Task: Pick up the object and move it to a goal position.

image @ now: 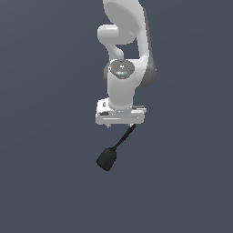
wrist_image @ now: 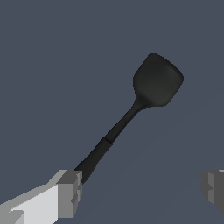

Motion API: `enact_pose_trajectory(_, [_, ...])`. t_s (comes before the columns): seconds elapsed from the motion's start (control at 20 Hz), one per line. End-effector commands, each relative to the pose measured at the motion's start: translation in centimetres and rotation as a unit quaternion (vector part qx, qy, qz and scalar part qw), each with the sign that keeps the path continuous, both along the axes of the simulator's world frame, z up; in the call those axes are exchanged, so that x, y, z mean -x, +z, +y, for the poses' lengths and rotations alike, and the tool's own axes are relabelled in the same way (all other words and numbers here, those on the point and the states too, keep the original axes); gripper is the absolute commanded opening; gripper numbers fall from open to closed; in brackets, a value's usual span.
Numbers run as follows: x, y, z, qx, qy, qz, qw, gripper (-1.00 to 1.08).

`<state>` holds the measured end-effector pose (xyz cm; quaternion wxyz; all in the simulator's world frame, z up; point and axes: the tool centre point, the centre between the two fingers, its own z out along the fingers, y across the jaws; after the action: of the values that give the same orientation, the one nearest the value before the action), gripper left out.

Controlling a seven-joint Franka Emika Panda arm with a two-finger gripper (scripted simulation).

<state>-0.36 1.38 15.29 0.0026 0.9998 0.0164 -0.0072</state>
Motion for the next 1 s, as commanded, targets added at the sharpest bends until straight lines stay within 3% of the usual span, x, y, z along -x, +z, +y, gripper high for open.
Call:
enact_pose_trajectory(0.0, [0.0,0.0,0.0,0.000,0.000,0.000,1.0000,1.00])
enact_pose_trajectory(0.45, [0.2,0.4,2.3,-0.010,0.022,0.009,0.9997,1.00])
enact_pose_trajectory(0.95, [0.2,0.2,2.3,-0.010,0.017,0.008,0.9998,1.00])
